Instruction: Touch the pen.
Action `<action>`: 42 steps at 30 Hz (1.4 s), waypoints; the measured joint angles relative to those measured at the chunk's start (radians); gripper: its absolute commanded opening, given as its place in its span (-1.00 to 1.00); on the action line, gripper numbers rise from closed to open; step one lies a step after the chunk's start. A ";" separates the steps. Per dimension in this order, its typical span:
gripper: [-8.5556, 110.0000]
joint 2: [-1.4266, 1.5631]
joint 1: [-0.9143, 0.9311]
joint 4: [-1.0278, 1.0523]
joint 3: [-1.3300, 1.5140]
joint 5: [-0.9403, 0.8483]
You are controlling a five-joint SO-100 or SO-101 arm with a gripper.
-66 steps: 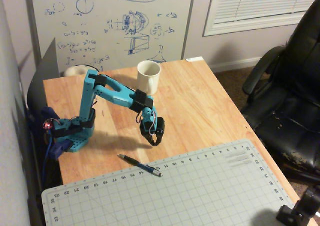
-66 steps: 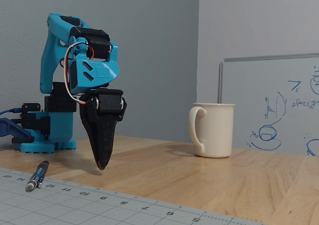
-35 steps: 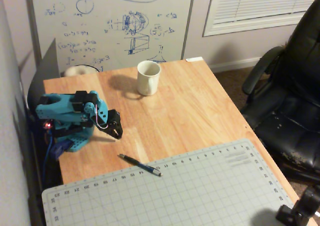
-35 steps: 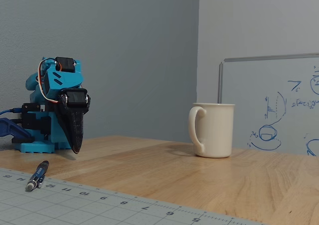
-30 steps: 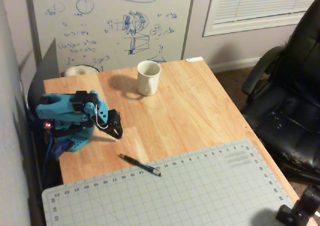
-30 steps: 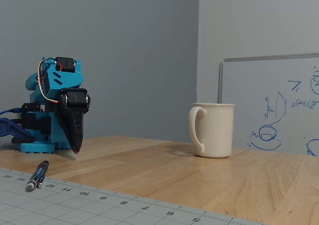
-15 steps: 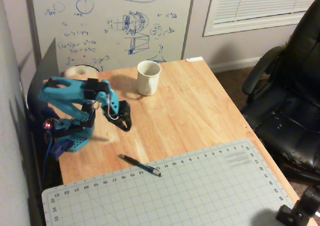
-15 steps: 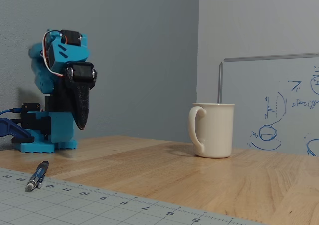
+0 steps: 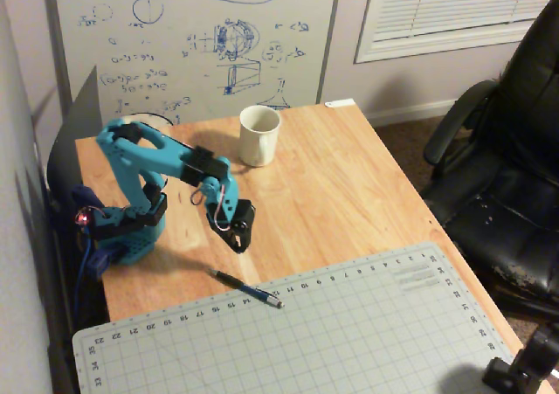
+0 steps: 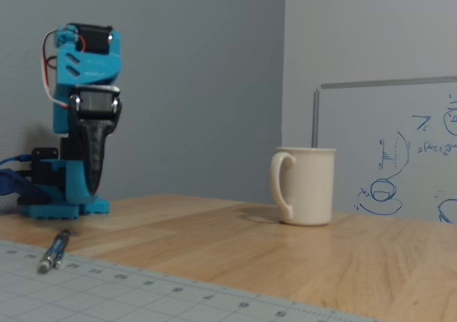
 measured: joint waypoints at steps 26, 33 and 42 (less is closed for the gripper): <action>-0.85 -0.382 0.124 0.000 -0.249 0.000; -0.85 -0.388 0.135 0.000 -0.249 0.000; -0.85 -0.472 0.135 0.000 -0.278 0.000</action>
